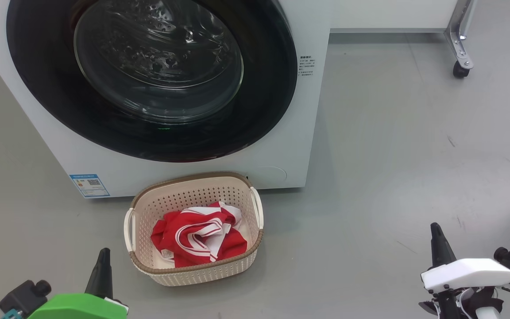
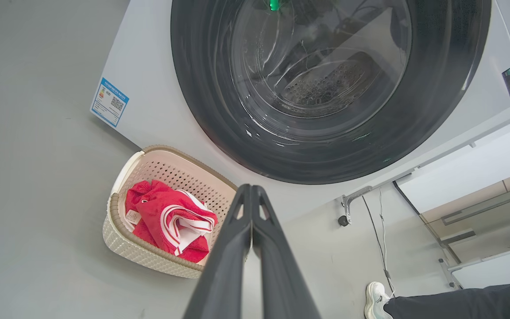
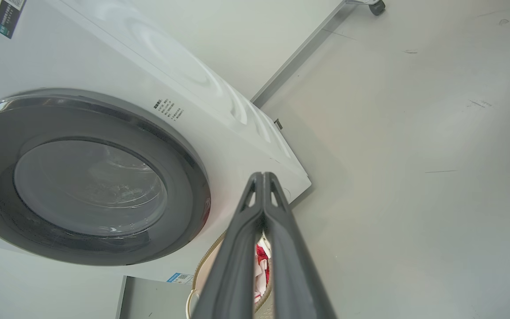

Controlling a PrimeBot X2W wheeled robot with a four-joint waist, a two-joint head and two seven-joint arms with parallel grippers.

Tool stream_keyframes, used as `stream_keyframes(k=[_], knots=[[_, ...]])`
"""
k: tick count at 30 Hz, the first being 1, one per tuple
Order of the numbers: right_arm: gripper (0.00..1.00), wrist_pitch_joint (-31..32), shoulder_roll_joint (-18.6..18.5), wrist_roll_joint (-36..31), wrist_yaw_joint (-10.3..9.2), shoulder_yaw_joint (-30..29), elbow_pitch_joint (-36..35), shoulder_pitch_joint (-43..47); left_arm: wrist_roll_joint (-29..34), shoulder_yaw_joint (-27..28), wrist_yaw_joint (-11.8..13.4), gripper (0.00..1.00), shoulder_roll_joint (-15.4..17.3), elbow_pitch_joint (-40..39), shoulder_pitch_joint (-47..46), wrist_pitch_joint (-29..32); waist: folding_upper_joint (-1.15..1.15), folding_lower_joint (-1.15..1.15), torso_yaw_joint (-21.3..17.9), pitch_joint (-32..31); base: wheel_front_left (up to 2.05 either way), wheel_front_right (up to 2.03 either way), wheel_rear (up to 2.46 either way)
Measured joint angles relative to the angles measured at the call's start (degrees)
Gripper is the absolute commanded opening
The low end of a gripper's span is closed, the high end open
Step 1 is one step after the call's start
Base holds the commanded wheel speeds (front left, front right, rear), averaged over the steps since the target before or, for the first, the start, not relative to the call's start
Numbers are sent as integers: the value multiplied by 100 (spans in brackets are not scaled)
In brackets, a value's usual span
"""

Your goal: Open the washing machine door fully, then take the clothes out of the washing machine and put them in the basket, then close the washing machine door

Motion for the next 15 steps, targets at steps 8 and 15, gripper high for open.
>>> stream_keyframes(k=[8, 15], knots=[[0, 120, -13, 619, 56, -145, 49, -70, -575, 125, -100, 0, 13, 100, -66, 101, 0, 0, 2, -16, 0, 0, 0], [0, 244, -26, 1145, 124, -270, 96, -155, -1092, 214, -200, 0, 19, 181, -157, 202, 0, 0, 3, -31, 0, 0, 0]])
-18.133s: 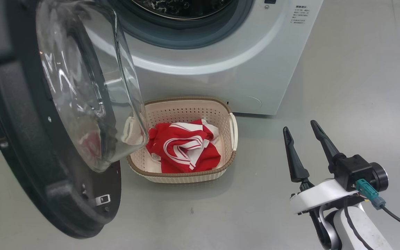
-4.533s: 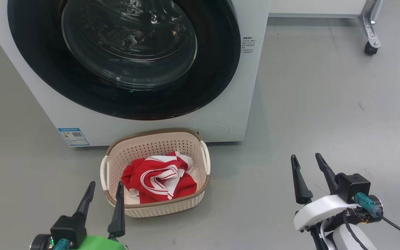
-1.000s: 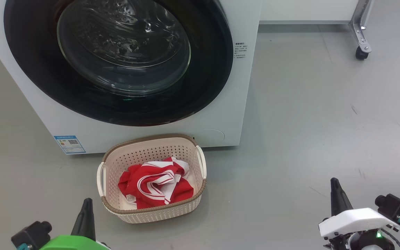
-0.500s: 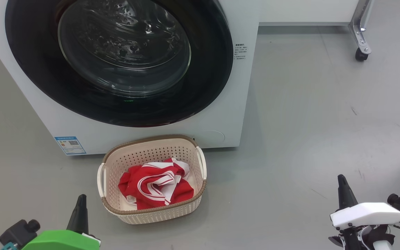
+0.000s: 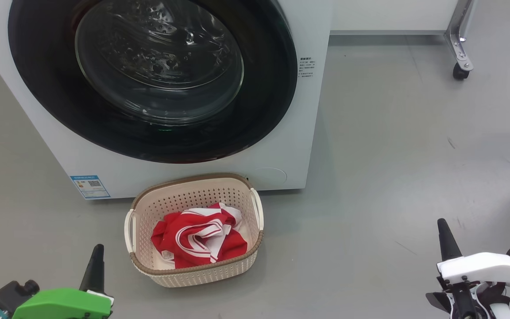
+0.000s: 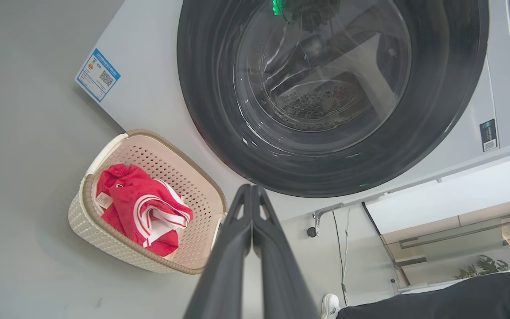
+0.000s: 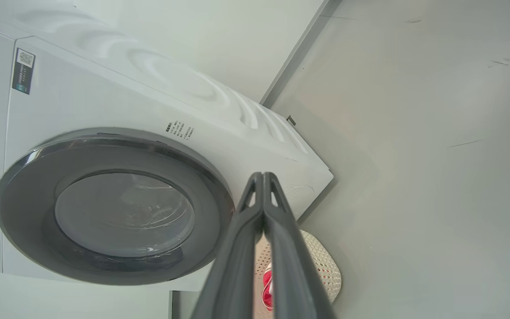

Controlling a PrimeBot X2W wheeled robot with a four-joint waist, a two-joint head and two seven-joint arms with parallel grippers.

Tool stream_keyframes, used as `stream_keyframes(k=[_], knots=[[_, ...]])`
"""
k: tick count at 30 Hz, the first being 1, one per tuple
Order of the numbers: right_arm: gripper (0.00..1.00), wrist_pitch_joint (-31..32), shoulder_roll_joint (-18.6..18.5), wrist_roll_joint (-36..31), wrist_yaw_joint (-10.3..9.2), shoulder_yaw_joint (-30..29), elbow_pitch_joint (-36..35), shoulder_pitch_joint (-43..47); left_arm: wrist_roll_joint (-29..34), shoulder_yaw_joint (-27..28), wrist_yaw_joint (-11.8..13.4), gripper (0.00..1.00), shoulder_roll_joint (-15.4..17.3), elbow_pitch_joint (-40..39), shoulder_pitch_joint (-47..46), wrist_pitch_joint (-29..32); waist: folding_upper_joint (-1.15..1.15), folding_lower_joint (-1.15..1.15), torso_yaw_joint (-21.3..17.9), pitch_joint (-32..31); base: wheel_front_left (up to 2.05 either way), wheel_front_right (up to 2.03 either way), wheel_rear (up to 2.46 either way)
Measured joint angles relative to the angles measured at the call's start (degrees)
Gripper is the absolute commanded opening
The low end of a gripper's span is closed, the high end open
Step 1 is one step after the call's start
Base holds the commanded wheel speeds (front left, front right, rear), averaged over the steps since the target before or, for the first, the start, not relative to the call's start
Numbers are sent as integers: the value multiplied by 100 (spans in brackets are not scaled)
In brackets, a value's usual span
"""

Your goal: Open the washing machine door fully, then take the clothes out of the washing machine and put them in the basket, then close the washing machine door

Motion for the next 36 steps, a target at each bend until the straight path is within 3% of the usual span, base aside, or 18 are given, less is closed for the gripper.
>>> stream_keyframes(k=[36], knots=[[0, 538, -68, 2596, 333, -622, 223, -332, -2485, 490, -466, 0, 19, 388, -435, 404, 0, 0, 8, -70, 0, 0, 0]])
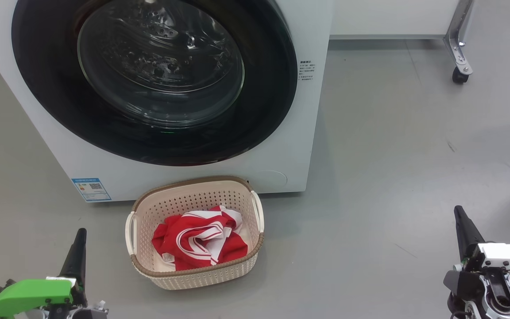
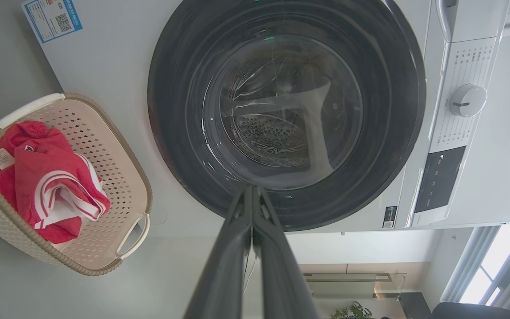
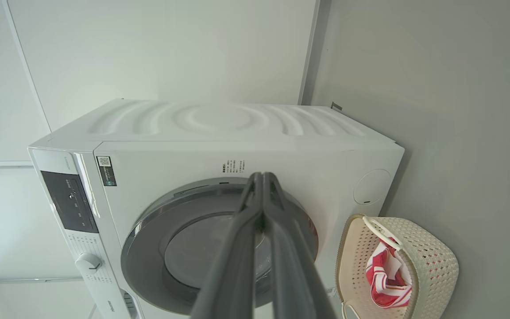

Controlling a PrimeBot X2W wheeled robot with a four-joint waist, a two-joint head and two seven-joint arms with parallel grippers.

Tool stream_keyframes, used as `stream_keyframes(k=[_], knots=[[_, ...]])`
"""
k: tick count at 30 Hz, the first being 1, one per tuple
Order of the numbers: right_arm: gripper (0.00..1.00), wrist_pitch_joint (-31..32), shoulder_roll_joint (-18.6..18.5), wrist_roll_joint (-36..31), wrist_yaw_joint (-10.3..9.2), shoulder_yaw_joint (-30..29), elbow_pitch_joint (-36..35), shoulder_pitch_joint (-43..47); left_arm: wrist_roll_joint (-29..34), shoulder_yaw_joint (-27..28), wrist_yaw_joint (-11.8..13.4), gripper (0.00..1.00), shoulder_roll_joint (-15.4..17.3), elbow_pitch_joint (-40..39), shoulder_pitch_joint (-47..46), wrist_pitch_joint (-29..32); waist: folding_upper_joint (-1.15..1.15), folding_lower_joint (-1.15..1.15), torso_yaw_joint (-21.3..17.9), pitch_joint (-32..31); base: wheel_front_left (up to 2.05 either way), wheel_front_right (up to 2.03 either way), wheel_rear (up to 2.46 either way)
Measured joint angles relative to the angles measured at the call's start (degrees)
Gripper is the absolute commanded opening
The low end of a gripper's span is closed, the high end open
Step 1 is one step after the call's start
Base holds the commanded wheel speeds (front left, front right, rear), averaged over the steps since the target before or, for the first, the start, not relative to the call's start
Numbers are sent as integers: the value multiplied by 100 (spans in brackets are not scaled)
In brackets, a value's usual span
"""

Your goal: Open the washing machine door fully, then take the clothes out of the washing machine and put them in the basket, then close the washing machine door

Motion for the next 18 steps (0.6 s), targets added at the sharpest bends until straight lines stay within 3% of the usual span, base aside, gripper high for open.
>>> stream_keyframes(k=[18], knots=[[0, 15, 0, 0, 2, -8, 36, -18, 0, 8, -30, 0, 0, 54, -3, 25, 0, 0, 0, -2, 0, 0, 0]])
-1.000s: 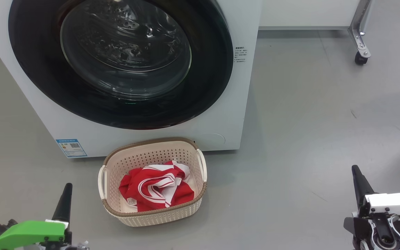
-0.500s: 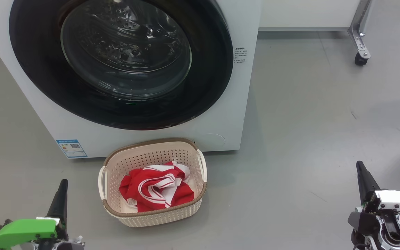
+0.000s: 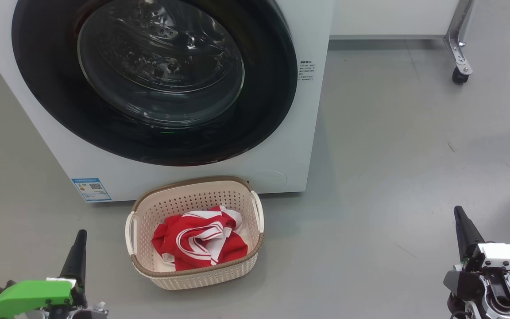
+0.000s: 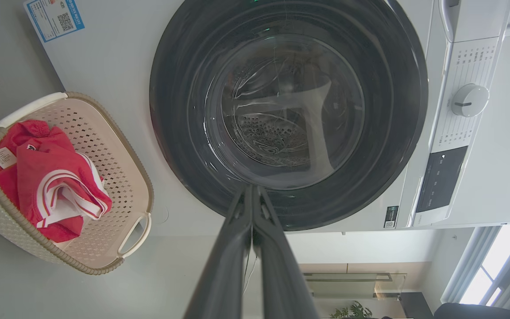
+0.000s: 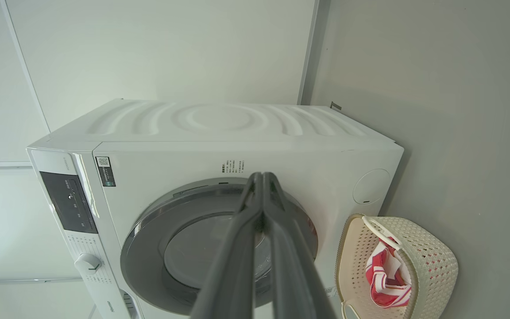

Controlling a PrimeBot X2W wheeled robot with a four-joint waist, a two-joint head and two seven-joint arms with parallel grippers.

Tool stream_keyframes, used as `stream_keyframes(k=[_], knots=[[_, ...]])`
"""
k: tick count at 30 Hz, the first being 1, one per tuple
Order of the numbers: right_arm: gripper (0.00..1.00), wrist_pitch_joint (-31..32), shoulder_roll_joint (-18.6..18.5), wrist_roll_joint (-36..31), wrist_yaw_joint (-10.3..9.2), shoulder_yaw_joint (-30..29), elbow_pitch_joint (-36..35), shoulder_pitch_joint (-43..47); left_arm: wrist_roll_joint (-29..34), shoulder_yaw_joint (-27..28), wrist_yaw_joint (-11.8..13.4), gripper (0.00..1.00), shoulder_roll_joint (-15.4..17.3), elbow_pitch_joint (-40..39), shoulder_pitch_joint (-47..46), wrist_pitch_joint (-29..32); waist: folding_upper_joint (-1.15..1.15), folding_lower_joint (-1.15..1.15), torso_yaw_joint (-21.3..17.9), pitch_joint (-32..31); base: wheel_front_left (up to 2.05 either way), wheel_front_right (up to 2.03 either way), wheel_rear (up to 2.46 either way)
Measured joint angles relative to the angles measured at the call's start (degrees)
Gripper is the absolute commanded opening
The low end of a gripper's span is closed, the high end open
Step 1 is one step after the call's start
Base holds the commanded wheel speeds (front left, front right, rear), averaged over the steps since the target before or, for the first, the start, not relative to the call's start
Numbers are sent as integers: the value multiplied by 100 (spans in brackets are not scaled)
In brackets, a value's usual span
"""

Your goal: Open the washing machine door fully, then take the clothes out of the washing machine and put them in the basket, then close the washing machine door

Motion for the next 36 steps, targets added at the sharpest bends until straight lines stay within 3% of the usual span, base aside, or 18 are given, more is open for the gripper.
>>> stream_keyframes(k=[36], knots=[[0, 1, 1, -1, 18, -19, 46, -5, 0, 18, -1, 0, -1, 71, -23, 15, 0, 0, 0, -2, 0, 0, 0]])
